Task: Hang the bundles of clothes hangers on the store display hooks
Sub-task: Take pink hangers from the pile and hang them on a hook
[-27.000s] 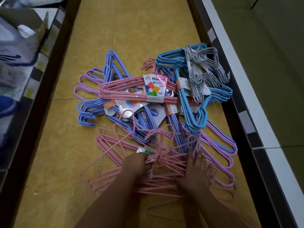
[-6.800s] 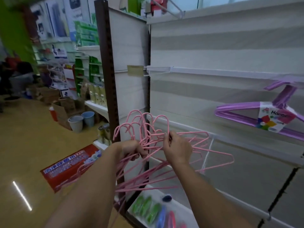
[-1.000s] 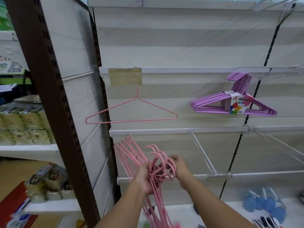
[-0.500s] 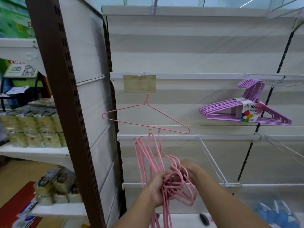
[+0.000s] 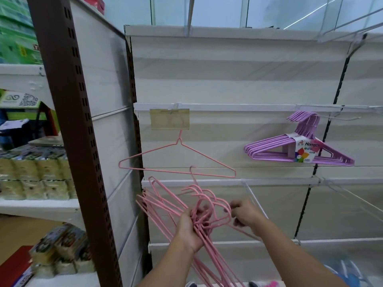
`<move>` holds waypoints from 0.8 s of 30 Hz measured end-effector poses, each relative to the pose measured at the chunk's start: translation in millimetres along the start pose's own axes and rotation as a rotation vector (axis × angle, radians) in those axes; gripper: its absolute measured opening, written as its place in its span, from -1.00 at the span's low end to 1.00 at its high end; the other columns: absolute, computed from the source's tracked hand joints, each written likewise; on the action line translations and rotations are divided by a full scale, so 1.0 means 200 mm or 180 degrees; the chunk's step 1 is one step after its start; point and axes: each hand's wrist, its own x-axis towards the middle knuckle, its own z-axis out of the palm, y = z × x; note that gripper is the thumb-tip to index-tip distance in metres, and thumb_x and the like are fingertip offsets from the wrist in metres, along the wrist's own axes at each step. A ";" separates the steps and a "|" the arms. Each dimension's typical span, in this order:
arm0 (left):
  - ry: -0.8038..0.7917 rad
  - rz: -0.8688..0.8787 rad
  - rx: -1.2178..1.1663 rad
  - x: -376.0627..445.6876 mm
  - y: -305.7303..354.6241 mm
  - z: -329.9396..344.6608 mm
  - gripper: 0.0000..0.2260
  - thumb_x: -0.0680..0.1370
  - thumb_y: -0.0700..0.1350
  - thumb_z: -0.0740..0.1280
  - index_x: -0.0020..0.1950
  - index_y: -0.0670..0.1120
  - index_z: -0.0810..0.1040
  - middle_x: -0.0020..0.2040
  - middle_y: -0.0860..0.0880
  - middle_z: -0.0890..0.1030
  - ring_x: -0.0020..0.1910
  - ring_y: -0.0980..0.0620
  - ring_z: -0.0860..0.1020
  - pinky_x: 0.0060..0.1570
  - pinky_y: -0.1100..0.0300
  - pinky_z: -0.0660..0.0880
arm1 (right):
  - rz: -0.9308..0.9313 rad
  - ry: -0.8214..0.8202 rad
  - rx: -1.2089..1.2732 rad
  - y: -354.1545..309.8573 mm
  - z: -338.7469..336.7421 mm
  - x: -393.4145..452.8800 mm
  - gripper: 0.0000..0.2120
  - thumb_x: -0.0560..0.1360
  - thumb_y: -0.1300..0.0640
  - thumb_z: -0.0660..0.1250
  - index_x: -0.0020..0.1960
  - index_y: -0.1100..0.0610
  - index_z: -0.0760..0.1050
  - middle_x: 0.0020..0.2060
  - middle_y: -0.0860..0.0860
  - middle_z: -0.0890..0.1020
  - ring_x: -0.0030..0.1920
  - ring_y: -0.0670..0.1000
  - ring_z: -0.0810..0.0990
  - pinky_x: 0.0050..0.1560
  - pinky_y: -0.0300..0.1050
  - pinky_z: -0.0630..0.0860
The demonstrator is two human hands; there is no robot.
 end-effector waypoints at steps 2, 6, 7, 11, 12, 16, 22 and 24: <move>0.0046 0.0082 0.0126 0.00 0.01 0.04 -0.65 0.51 -0.14 0.19 -0.47 -0.14 0.52 -0.40 -0.13 0.58 -0.62 0.02 0.40 -0.58 0.36 0.32 | 0.0164 -0.0414 0.0347 0.00 0.03 -0.04 -0.72 0.54 0.44 0.13 -0.24 0.20 0.48 -0.43 0.09 0.44 -0.57 -0.08 0.46 -0.47 -0.28 0.46; 0.0132 0.0160 0.0368 -0.02 0.04 0.04 -0.72 0.53 -0.10 0.21 -0.34 -0.15 0.51 -0.35 -0.11 0.55 -0.54 -0.01 0.42 -0.55 0.33 0.36 | 0.0188 -0.0977 0.0854 0.01 0.08 -0.06 -0.83 0.53 0.46 0.17 -0.15 0.27 0.44 -0.42 0.09 0.51 -0.48 -0.01 0.54 -0.34 -0.18 0.55; 0.0156 0.0157 0.0396 -0.01 0.05 0.03 -0.72 0.53 -0.09 0.22 -0.34 -0.15 0.51 -0.36 -0.12 0.56 -0.49 -0.03 0.44 -0.51 0.29 0.37 | 0.0177 -0.0956 0.0998 0.01 0.10 -0.06 -0.84 0.53 0.45 0.18 -0.15 0.28 0.45 -0.42 0.09 0.53 -0.46 -0.01 0.56 -0.34 -0.19 0.55; 0.0134 0.0055 0.0426 -0.02 0.05 -0.01 -0.74 0.52 -0.10 0.18 -0.24 -0.19 0.58 -0.24 -0.23 0.62 -0.29 -0.16 0.57 -0.22 0.03 0.53 | 0.0156 -0.0919 0.1640 -0.03 0.16 -0.09 -0.82 0.51 0.44 0.22 -0.07 0.36 0.61 -0.28 0.19 0.66 -0.38 0.04 0.63 -0.36 -0.19 0.58; 0.0071 -0.0017 0.0425 -0.03 0.05 -0.01 -0.75 0.50 -0.11 0.19 -0.20 -0.21 0.60 -0.19 -0.25 0.63 -0.25 -0.19 0.60 -0.15 -0.05 0.57 | 0.0164 -0.1010 0.1685 -0.03 0.18 -0.10 -0.82 0.49 0.45 0.24 -0.03 0.36 0.61 -0.26 0.20 0.66 -0.37 0.04 0.64 -0.35 -0.17 0.59; -0.0195 -0.0230 0.0504 -0.08 0.02 -0.06 -0.75 0.35 -0.14 0.29 -0.18 -0.32 0.62 -0.24 -0.25 0.62 -0.35 -0.15 0.61 -0.33 0.04 0.59 | 0.0219 -0.1360 0.1077 -0.01 0.18 -0.12 -0.84 0.53 0.32 0.29 -0.15 0.20 0.62 -0.35 0.08 0.65 -0.42 -0.01 0.61 -0.30 -0.17 0.62; 0.0188 -0.0349 0.0870 -0.09 0.00 -0.13 -0.82 0.35 -0.07 0.28 -0.35 -0.16 0.55 -0.41 -0.02 0.41 -0.61 0.10 0.34 -0.54 0.35 0.20 | -0.0038 -0.0440 0.0907 0.02 0.22 -0.05 -0.84 0.59 0.21 0.21 -0.12 0.15 0.52 -0.25 0.10 0.55 -0.33 -0.03 0.48 -0.25 -0.18 0.43; 0.0151 -0.0358 0.0807 -0.10 0.00 -0.16 -0.66 0.48 -0.04 0.21 -0.42 -0.17 0.55 -0.48 -0.02 0.40 -0.62 0.09 0.31 -0.57 0.36 0.22 | -0.0125 -0.0070 0.0901 0.02 0.23 -0.02 -0.78 0.63 0.22 0.14 0.13 0.21 0.53 -0.03 0.13 0.59 -0.08 0.01 0.55 -0.05 -0.15 0.45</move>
